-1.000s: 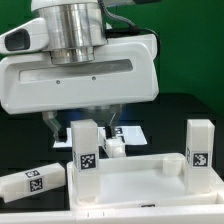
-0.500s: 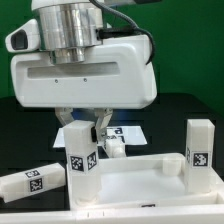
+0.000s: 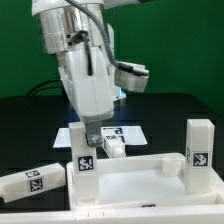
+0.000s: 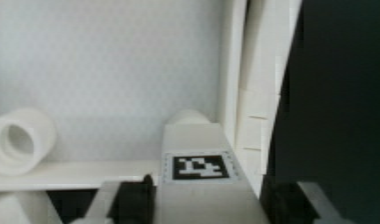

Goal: Assemble desk

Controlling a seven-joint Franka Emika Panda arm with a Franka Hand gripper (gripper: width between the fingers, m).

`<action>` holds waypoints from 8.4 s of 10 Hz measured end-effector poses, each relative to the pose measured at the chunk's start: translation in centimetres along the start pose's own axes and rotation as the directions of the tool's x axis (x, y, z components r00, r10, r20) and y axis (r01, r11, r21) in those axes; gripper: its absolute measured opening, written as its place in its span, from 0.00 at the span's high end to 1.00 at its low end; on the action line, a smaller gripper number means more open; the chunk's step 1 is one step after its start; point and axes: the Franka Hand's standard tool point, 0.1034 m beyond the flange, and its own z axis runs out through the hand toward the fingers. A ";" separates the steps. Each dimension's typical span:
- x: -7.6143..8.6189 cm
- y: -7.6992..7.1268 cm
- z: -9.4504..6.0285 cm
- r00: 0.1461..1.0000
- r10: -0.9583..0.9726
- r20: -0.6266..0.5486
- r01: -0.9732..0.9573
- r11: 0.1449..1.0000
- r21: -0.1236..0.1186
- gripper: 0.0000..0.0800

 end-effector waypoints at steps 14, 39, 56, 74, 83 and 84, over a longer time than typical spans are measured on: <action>-0.2 -0.3 -0.2 0.268 -0.963 -0.005 0.960 0.267 -0.084 0.25; 1.2 -0.2 0.0 0.224 -0.974 0.023 0.972 0.221 -0.085 0.23; 0.9 0.4 0.4 0.832 -0.555 0.019 0.555 0.830 -0.056 0.21; 2.1 -0.9 -0.2 0.838 -0.539 -0.088 0.533 0.842 -0.086 0.64; 1.7 -0.2 0.1 0.900 0.434 -0.019 -0.434 0.901 0.010 0.64; 1.6 -0.3 0.1 0.890 0.456 -0.020 -0.456 0.890 0.011 0.64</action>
Offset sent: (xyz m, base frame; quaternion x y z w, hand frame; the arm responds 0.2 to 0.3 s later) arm 0.0030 0.0046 -0.0070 0.0162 -0.0527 -0.3072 0.9501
